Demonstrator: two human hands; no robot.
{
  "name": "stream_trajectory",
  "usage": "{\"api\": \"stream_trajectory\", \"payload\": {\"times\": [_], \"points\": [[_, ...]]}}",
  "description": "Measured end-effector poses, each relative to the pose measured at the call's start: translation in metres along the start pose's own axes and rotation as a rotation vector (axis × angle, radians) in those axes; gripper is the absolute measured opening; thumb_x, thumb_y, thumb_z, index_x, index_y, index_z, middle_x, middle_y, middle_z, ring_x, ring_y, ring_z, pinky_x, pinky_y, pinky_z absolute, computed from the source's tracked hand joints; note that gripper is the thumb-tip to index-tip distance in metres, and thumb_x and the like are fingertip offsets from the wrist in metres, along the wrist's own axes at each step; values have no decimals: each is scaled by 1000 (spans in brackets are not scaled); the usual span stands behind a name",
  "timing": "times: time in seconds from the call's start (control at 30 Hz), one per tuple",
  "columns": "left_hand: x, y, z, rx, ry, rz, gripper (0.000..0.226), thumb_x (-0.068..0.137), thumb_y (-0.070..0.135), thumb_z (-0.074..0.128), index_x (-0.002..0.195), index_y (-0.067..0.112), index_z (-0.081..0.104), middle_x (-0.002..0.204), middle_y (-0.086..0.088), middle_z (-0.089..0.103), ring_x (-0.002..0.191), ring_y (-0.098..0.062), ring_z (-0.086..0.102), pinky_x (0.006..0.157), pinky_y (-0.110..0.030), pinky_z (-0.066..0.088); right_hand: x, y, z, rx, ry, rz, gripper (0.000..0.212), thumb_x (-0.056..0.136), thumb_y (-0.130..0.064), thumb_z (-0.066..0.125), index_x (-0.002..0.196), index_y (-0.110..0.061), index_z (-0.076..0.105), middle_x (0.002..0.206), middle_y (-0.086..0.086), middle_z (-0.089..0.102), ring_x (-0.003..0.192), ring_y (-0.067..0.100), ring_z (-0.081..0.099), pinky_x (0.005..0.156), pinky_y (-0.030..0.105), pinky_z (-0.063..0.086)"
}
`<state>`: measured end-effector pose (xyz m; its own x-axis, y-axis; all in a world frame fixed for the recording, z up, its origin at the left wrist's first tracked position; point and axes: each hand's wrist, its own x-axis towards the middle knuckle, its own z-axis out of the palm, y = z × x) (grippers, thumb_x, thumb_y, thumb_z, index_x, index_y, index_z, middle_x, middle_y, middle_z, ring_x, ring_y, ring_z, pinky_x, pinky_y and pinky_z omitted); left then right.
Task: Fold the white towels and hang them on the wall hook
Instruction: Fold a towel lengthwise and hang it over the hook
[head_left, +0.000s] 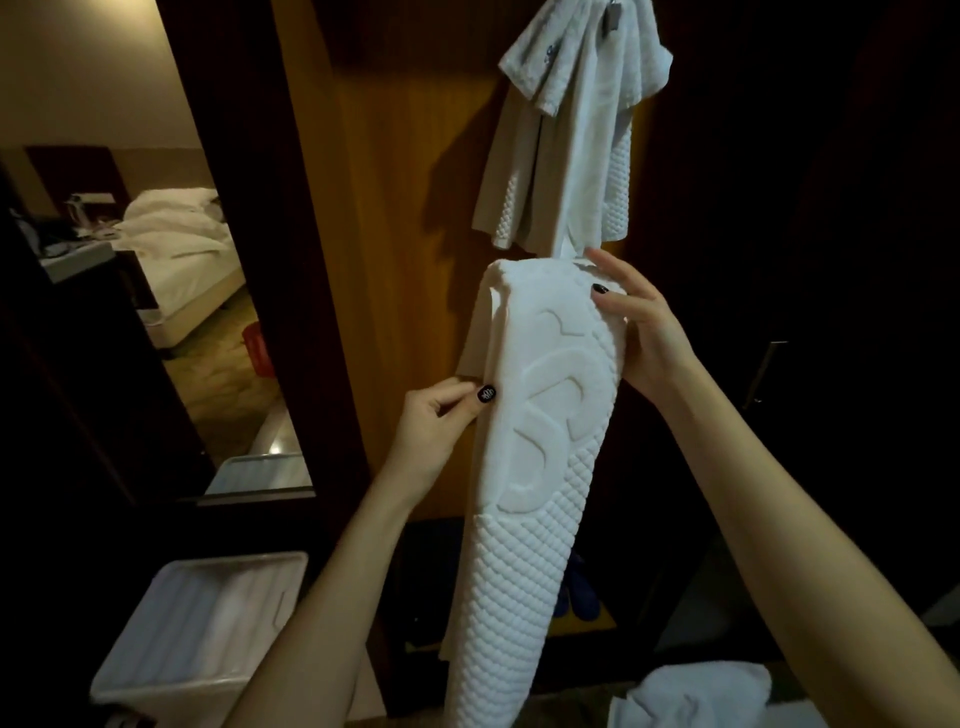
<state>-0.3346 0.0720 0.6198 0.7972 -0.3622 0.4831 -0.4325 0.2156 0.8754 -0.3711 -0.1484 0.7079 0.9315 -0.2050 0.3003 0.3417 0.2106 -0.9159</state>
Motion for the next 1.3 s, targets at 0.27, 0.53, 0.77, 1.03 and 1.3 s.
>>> {"api": "stream_trajectory", "payload": {"times": [0.27,0.53,0.77,1.03,1.3], "points": [[5,20,11,-38,212,141,34,85,3,63,84,36,70,82,15,71,78,1,65,68,-13,49,10,-12,12,-93,15,-98,39,82,-3,60,100,-34,74,117,-3,65,104,21,66,79,28,55],[14,-11,6,127,14,33,33,77,44,72,85,17,54,83,7,65,77,-5,61,66,-17,49,23,-31,13,-9,36,-152,35,92,-3,55,113,-30,66,127,-2,60,104,17,67,82,32,56],[49,-32,8,-110,-227,-188,30,68,45,81,92,29,74,102,4,73,95,-11,69,75,-19,52,32,-53,1,-62,96,-216,37,94,-7,55,119,-33,60,134,-1,55,115,21,61,91,36,55],[129,30,2,-139,-440,-269,82,47,50,90,111,10,60,106,-3,72,99,-19,69,73,-25,55,54,-98,-23,-243,153,-334,57,88,-3,62,135,-31,47,135,-5,50,116,16,60,85,35,56],[169,33,7,30,-662,-368,25,85,-4,62,106,9,57,77,15,73,64,6,64,49,-6,45,74,-130,-23,-233,197,-439,59,83,12,54,124,-30,58,141,16,41,116,32,56,82,36,57]]}}
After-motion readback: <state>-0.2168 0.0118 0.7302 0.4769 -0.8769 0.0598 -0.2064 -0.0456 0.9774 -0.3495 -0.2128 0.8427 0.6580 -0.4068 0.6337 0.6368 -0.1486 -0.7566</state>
